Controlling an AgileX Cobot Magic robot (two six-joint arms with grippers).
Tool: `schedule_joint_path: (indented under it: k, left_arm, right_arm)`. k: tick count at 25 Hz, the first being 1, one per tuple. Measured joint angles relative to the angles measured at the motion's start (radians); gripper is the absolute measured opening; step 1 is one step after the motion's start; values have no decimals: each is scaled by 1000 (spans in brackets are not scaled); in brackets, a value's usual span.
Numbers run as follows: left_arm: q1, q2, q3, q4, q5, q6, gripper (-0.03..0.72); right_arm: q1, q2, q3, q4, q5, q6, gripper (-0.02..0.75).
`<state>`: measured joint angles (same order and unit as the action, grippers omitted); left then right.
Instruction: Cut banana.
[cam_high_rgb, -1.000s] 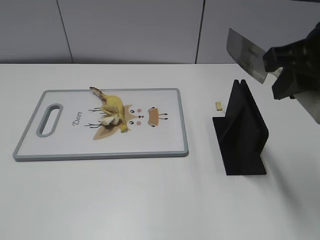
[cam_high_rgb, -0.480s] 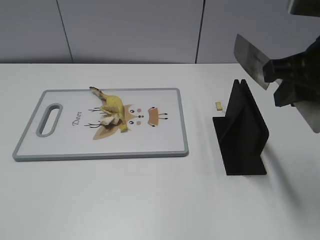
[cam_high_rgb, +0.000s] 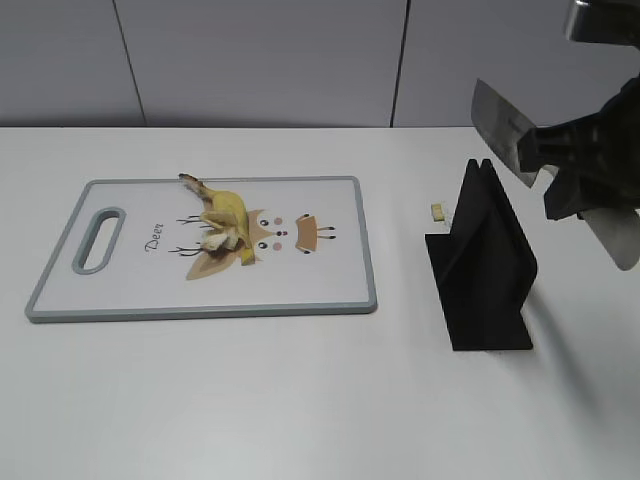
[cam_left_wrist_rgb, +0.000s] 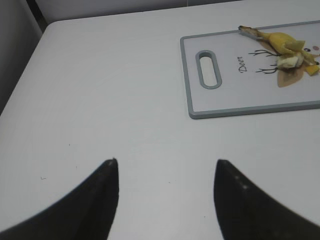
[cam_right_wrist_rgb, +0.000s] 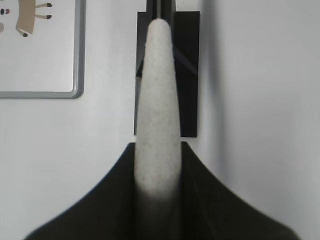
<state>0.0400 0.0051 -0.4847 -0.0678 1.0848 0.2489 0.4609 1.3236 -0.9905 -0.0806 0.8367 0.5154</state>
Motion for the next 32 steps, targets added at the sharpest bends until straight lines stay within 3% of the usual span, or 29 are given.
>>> schedule_joint_path:
  k: [32]
  left_arm:
    - [0,-1,0,-1,0,0,538]
  right_arm:
    - [0,174,0,97,113,-58,171]
